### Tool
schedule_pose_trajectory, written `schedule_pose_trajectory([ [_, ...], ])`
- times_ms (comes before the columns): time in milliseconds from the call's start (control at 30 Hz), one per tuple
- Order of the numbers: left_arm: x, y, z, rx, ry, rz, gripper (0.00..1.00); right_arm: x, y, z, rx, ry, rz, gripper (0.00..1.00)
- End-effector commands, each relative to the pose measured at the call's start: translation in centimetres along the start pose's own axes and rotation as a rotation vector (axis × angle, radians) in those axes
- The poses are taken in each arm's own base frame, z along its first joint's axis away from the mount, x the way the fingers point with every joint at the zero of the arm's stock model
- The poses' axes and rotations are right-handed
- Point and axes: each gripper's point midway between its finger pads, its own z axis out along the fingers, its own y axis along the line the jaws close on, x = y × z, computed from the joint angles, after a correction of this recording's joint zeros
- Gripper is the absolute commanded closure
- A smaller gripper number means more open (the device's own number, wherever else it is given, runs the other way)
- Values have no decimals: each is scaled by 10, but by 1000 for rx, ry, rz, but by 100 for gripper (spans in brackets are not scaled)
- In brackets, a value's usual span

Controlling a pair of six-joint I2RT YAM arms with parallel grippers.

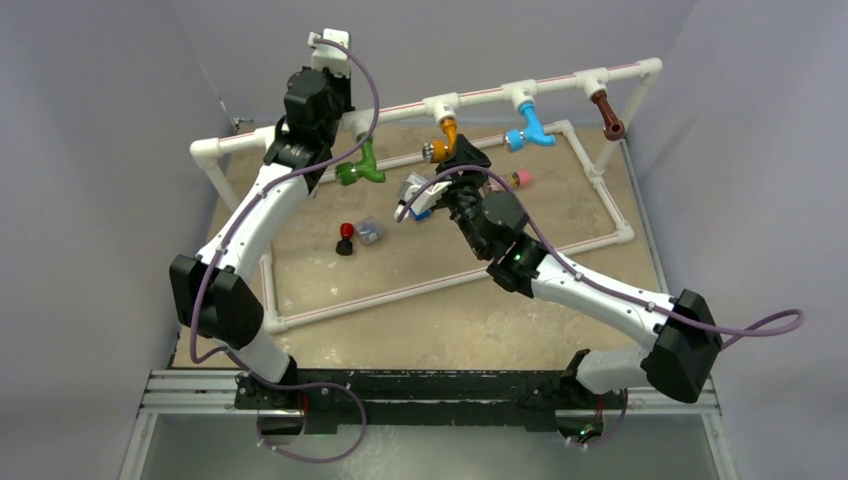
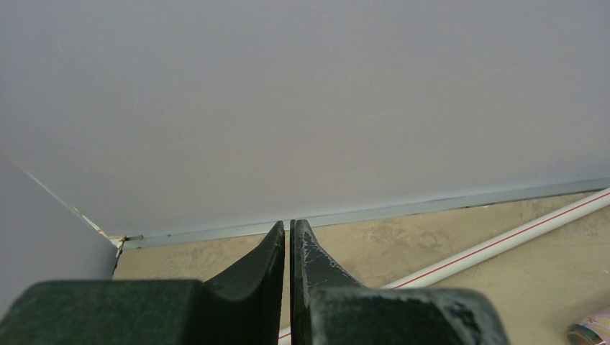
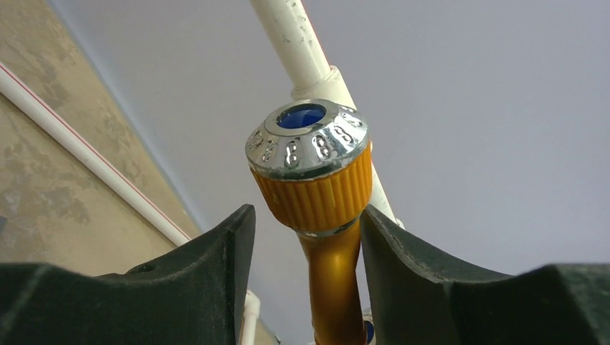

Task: Install the water faucets

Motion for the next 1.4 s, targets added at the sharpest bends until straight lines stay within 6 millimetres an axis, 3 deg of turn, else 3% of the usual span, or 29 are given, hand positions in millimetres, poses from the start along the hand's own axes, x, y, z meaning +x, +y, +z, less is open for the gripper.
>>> schedule_pose_trajectory([
  [0,89,-13,4,38,247,56,96,-15,-45,2,143,-23,71,47],
  [133,89,-13,4,38,248,56,96,-19,-42,4,151,-33,116,63],
  [267,88,-13,4,38,247,55,96,-21,-37,5,161,-45,220,100],
  [533,87,-13,3,39,244,54,96,-27,-19,4,197,-76,562,100],
  [933,83,-12,1,40,236,52,96,-39,-21,2,313,-169,1409,100],
  [1367,78,-12,-1,42,226,45,96,-58,-21,-11,277,-333,2224,100],
])
